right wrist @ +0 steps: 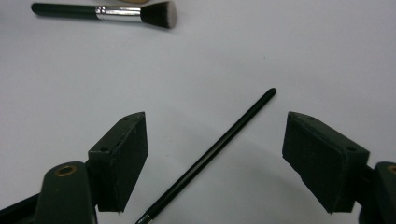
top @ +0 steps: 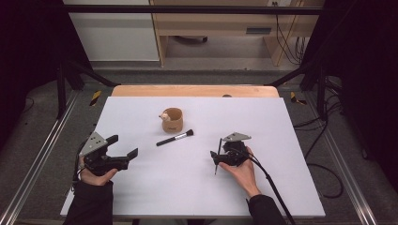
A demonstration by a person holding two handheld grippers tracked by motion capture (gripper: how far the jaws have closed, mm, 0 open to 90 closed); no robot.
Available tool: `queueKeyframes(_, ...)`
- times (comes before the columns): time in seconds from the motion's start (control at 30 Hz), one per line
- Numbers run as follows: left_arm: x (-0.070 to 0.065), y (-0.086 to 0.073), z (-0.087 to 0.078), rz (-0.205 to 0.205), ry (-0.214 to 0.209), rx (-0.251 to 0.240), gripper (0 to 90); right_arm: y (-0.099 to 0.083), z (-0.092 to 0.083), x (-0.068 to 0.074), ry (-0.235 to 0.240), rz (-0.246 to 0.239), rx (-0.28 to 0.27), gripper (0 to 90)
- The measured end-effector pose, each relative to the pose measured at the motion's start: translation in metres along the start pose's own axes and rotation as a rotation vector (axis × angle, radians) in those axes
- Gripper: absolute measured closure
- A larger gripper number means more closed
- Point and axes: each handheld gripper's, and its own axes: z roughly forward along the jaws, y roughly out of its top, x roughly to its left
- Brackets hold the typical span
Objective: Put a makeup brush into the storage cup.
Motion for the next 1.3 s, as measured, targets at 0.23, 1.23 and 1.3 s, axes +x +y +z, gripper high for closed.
queueKeyframes(0.23, -0.002, 0.0, 0.001, 0.005, -0.008, 0.002, 5.7, -0.005, 0.009, 0.001, -0.014, -0.015, 0.046, 29.5)
queueKeyframes(1.23, -0.008, 0.0, 0.006, 0.028, -0.022, 0.023, 5.8, -0.005, 0.002, 0.0, -0.015, -0.068, 0.116, 75.7)
queueKeyframes(1.3, -0.009, 0.0, 0.006, 0.028, -0.022, 0.021, 5.9, -0.005, 0.001, 0.0, -0.01, -0.055, 0.124, 76.6)
